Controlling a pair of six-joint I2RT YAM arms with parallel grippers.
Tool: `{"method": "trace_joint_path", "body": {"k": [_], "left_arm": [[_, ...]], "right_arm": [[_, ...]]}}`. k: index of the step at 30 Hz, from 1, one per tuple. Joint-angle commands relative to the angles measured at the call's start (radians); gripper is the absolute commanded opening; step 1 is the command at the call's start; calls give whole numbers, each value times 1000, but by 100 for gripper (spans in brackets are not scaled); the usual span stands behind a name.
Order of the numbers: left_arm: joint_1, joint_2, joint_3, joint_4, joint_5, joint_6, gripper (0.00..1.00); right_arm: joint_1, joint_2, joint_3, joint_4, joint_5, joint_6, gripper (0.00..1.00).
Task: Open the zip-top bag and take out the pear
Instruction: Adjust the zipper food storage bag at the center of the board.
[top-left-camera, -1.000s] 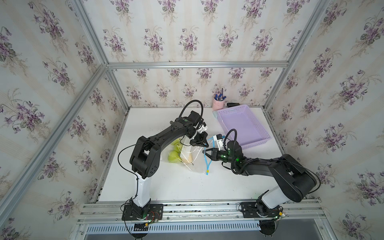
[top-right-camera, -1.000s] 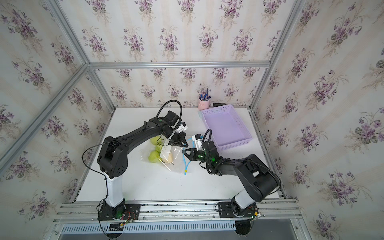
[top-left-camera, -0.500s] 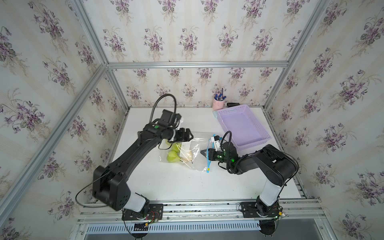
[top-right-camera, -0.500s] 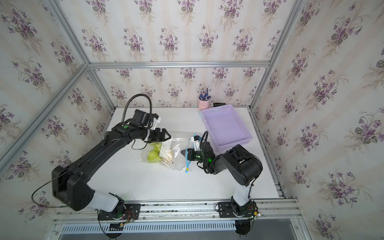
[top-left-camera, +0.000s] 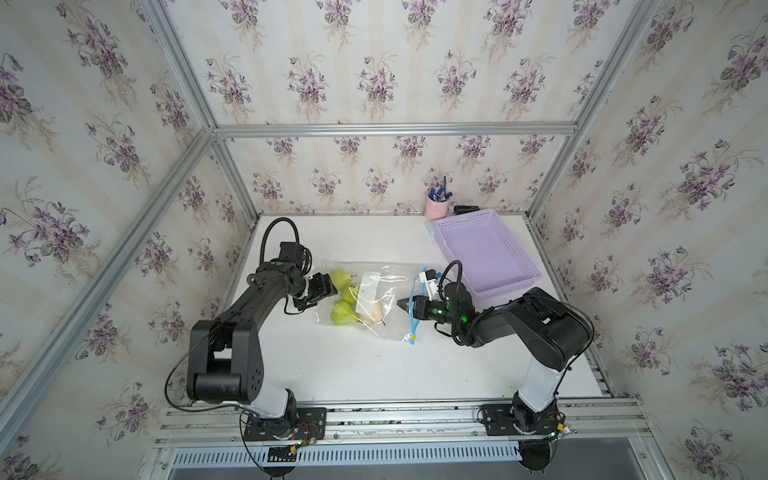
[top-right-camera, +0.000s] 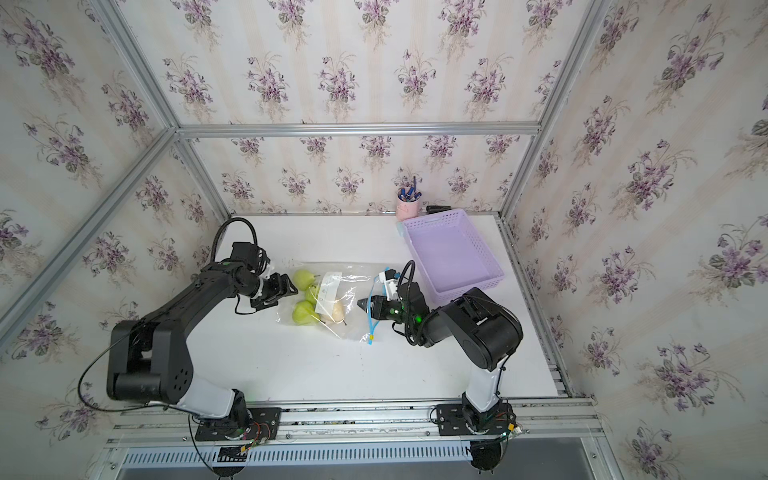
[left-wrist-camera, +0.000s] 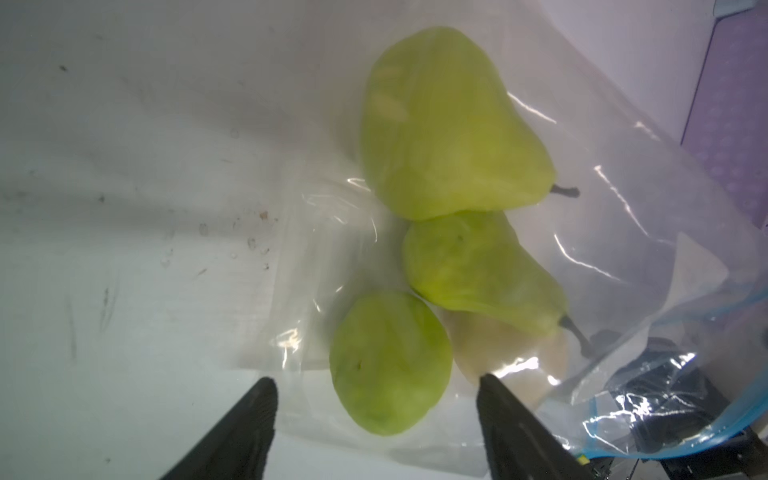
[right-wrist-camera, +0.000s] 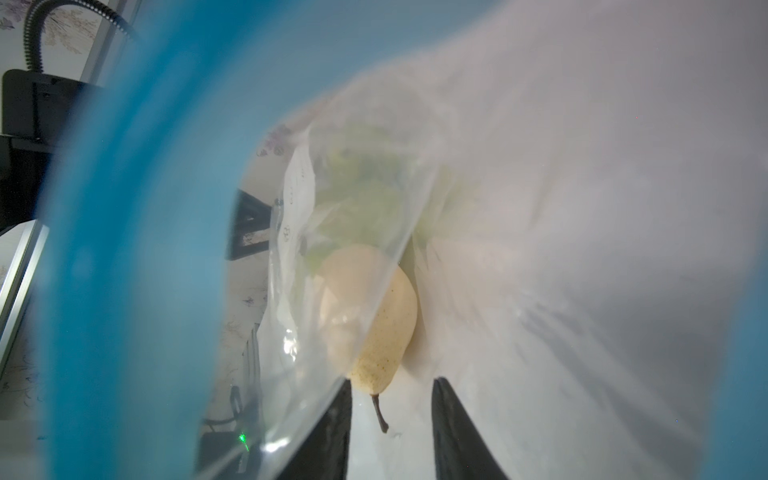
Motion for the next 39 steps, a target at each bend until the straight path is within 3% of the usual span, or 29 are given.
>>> {"method": "trace_joint_path", "body": {"k": [1,2,3,8,13,19,21,23,25,29,34,36,39], "left_arm": [[-14,116,78,-44,-42,11,24],[-25,137,94,-69,-77,19,8],[-40,142,93,-66,-70,33,0],[-158,204,127,-121,-9,76,1],[-237,246,119,-38,142,29,9],[-297,275,186,16,264,-43,17],[-302,281,213,-21,209,-41,17],[-280,276,217,-82,72,-50,23],[-227,247,160,-59,54,-72,27],[-165,107,69,-20,107,-41,29],[-166,-155,-20,57,255,-2,45],[-201,-184,-39,27,297,-32,39],[-289,-130,-72,-71,257,-114,14]], "right_arm": [[0,7,10,13,-14,6,34],[0,6,13,6,-14,7,34],[-1,9,17,-4,-16,6,34],[0,15,31,-45,-14,-2,34],[0,21,42,-85,-17,-7,36],[0,-16,51,-226,-2,-65,49],[0,-42,56,-305,-5,-106,52],[0,-76,60,-395,-11,-167,56],[0,-117,56,-483,-1,-234,57],[-2,-229,-5,-500,52,-324,50],[4,-209,30,-582,53,-401,28],[18,-190,33,-549,37,-402,24],[26,-166,37,-530,52,-387,23]]}}
